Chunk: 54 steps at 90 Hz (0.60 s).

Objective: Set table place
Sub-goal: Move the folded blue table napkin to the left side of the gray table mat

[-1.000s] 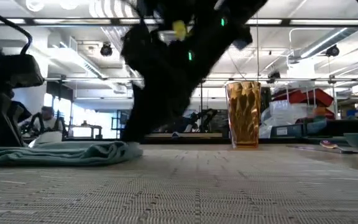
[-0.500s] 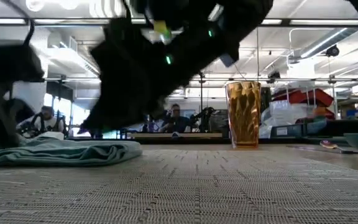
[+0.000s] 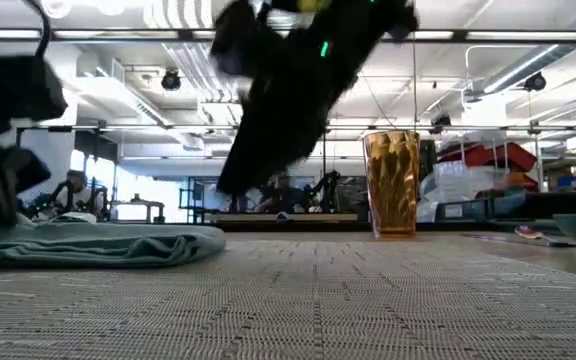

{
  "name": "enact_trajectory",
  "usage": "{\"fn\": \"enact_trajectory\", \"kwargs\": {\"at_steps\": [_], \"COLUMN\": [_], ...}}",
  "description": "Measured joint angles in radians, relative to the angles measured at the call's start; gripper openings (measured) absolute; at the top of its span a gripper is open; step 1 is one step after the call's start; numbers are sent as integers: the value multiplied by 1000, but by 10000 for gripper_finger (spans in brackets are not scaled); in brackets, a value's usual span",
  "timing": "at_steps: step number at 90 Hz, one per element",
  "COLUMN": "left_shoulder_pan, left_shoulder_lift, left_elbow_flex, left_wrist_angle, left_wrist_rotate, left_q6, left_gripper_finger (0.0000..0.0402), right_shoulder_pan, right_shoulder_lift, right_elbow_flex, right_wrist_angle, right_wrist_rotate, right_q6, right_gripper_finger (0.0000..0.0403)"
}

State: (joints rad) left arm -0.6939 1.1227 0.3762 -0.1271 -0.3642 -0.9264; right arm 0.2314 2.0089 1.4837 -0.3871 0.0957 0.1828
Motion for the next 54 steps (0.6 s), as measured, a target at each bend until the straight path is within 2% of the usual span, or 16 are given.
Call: {"fn": "enact_trajectory", "kwargs": {"at_steps": [19,34,46,54], "left_shoulder_pan": [3,6,22,53], "left_shoulder_lift": [-29,-22,-22,-22], "left_elbow_flex": [104,183,234,259], "left_wrist_angle": [-114,-133,-132,-132], "left_wrist_rotate": [-39,-130,-185,-226], "left_q6": [6,110,187,207], "left_gripper_finger": [36,36,38,52], "right_shoulder_pan": [4,24,65,89], "right_shoulder_lift": [-111,-152,-175,-182], "right_elbow_flex": [-45,-147,-272,-357], "right_wrist_angle": [-110,-129,-42,85], "right_wrist_rotate": [-26,-24,-20,-6], "right_q6": [46,172,248,279], "right_gripper_finger": [149,176,201,215]}}
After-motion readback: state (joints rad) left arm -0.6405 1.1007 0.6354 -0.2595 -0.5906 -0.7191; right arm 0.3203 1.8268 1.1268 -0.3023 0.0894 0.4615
